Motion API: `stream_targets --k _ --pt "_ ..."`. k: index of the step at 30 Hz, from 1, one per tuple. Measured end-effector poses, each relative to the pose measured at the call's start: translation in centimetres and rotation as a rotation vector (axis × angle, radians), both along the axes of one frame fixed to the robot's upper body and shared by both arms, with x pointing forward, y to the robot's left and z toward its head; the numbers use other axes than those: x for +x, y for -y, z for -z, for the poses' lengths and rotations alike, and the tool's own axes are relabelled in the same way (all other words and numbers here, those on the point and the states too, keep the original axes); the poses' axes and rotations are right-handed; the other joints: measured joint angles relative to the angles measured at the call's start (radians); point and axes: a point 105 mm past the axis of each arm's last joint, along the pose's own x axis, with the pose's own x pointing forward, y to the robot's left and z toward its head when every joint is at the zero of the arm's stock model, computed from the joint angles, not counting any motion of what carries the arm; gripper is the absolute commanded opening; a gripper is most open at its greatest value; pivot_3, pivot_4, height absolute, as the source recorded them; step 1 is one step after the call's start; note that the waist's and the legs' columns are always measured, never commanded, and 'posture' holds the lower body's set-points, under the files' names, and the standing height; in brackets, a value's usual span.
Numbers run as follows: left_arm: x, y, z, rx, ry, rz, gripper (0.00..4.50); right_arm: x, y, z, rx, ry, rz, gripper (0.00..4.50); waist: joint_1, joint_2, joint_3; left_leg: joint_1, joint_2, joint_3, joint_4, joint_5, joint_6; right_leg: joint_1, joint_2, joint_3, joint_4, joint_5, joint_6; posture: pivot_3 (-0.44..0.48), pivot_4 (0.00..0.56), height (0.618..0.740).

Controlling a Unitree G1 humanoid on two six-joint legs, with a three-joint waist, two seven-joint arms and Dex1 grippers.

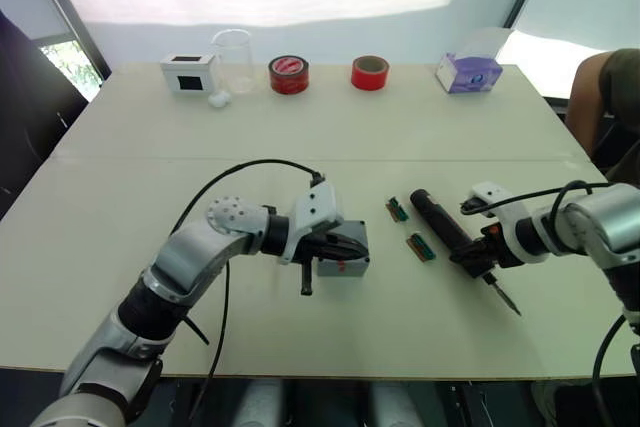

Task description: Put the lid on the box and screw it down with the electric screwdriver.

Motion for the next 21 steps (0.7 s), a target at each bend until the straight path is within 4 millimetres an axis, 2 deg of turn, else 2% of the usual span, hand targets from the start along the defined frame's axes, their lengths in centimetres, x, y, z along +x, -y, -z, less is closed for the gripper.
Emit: stream_targets --k 8,13,15,16,17,18,19,21 --pt "0.3 -0.1 -0.1 -0.006 0.005 -0.019 0.00 0.3 0.6 0.1 0.009 0.002 0.028 1.77 0.003 -0.002 -0.001 0.000 0.000 0.000 0.001 0.000 0.000 0.001 -0.001 0.000 -0.001 0.000 -0.002 0.000 0.150 0.740" --pt "1.6 -1.3 -0.3 -0.011 0.005 -0.090 0.00 3.1 1.5 -0.9 -0.002 0.115 0.164 1.77 0.001 -0.001 0.001 0.000 0.000 0.001 0.002 0.000 0.000 0.000 -0.002 0.002 -0.001 0.002 -0.004 0.000 0.150 0.740" --pt "2.3 -2.1 -0.4 -0.010 0.006 -0.123 0.00 4.8 1.4 -2.6 0.025 0.237 0.223 1.77 0.001 0.002 0.003 -0.004 0.000 0.002 0.001 0.000 -0.001 -0.006 -0.001 0.002 0.000 0.004 -0.001 0.000 0.150 0.740" --pt "2.7 -2.5 -0.6 -0.013 0.007 -0.141 0.00 5.8 0.7 -3.7 0.076 0.325 0.224 1.77 -0.001 0.002 0.003 -0.008 0.000 0.002 0.000 0.001 -0.002 -0.011 0.001 0.002 0.001 0.004 0.000 0.000 0.150 0.740" --pt "3.2 -2.9 -0.8 -0.015 0.011 -0.162 0.00 6.8 -0.8 -5.7 0.150 0.454 0.186 1.77 -0.003 0.003 0.003 -0.013 0.001 0.002 -0.001 0.003 -0.005 -0.017 0.002 0.002 0.002 0.004 0.000 0.000 0.150 0.740" --pt "3.5 -3.0 -0.9 -0.015 0.013 -0.172 0.00 7.1 -1.8 -6.6 0.196 0.515 0.158 1.77 -0.005 0.003 0.003 -0.016 0.001 0.002 -0.001 0.005 -0.008 -0.021 0.003 0.002 0.003 0.004 0.000 0.000 0.150 0.740" --pt "4.3 -3.4 -0.9 -0.014 0.016 -0.204 0.00 7.5 -3.8 -8.5 0.290 0.636 0.108 1.77 -0.006 0.003 0.003 -0.018 0.002 0.001 -0.001 0.008 -0.012 -0.023 0.004 0.002 0.004 0.004 0.000 0.000 0.150 0.740" --pt "5.7 -4.2 -1.2 -0.010 0.034 -0.263 0.00 7.6 -6.5 -11.6 0.426 0.845 0.062 1.77 -0.007 0.003 0.003 -0.019 0.002 0.001 -0.003 0.008 -0.013 -0.024 0.005 0.002 0.005 0.004 0.000 0.000 0.150 0.740"
